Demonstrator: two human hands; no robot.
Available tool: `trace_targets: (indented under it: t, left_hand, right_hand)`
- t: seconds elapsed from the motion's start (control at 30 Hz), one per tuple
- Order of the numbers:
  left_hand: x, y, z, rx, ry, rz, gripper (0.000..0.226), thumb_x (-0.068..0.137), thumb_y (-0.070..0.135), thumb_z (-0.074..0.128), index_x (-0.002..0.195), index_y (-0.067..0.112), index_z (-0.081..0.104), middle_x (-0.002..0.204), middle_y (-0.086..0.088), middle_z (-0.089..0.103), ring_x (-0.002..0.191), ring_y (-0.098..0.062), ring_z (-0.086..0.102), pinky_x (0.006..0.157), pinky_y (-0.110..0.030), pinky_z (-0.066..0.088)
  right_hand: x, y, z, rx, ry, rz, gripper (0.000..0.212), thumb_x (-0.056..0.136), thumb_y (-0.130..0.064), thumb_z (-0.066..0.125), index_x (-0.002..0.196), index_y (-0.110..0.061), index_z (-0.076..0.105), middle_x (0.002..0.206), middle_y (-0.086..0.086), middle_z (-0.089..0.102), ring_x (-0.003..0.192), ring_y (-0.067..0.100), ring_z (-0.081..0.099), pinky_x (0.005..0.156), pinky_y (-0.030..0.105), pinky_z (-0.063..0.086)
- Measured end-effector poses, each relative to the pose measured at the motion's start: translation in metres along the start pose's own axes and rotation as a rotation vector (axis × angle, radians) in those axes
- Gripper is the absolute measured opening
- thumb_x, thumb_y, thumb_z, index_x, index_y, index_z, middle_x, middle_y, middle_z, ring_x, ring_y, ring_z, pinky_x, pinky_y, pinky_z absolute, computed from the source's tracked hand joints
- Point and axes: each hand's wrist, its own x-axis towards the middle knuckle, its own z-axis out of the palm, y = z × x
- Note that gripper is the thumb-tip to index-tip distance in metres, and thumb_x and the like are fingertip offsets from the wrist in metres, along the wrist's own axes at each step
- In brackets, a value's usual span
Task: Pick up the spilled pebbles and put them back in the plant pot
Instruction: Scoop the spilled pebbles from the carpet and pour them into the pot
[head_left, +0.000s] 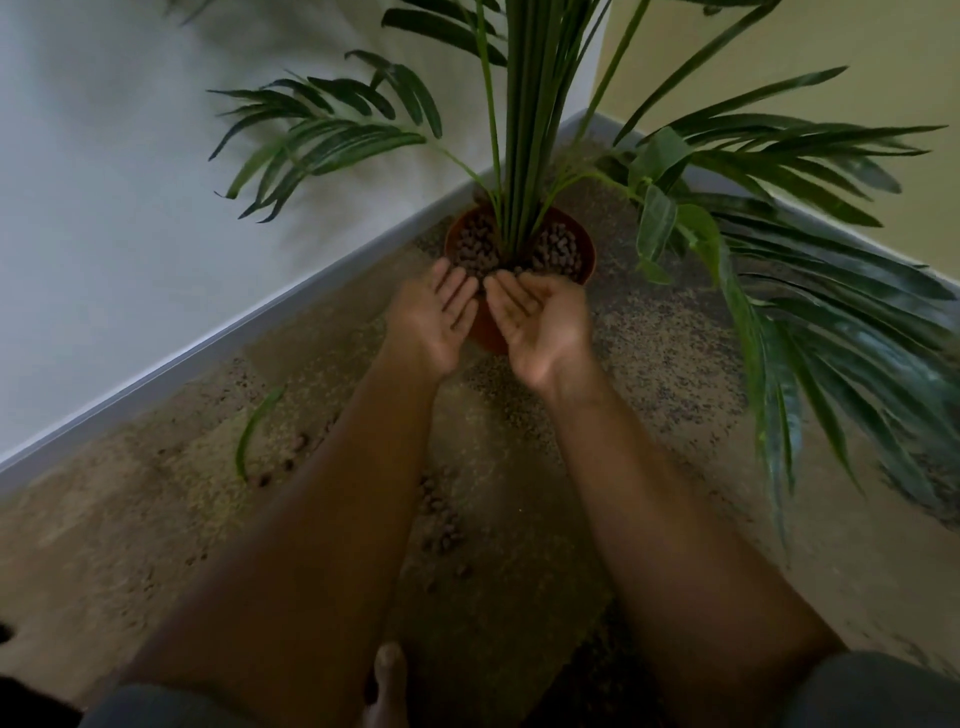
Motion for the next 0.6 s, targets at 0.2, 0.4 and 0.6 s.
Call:
trace_targets:
  t: [0.2,0.4,0.6]
  left_hand:
    - [0.002,-0.027,-0.070,0.555,0.248,0.094,0.032,0.098,0.016,0.043,0.122,0.010,0.063,0.107,-0.009,0.065,0.096,-0.024,0.060,0.072,-0.030,0.047]
    - [-0.010,-0.053,-0.142,1.196,0.182,0.019,0.042,0.090,0.014,0.058,0.132,0.013,0.057,0.112,-0.003,0.059,0.093,-0.017,0.061,0.074,-0.022,0.052]
    - [-0.023,-0.067,-0.178,1.744,-0.030,-0.196,0.078,0.078,0.030,0.072,0.144,0.027,0.032,0.150,-0.011,0.031,0.137,-0.034,0.035,0.111,-0.044,0.036]
  right_hand:
    - [0.004,0.061,-0.032,-0.988,0.081,0.239,0.028,0.094,-0.009,0.051,0.119,-0.004,0.062,0.098,0.009,0.066,0.072,0.016,0.063,0.063,0.025,0.054]
    - [-0.007,0.100,-0.065,-2.011,-0.285,0.517,0.044,0.076,-0.023,0.080,0.113,-0.004,0.068,0.106,0.013,0.070,0.093,0.026,0.069,0.081,0.033,0.056]
    - [-0.014,0.152,-0.087,-2.508,-0.292,0.537,0.098,0.084,-0.019,0.072,0.154,-0.004,0.005,0.161,0.020,0.007,0.143,0.039,0.023,0.108,0.046,0.038]
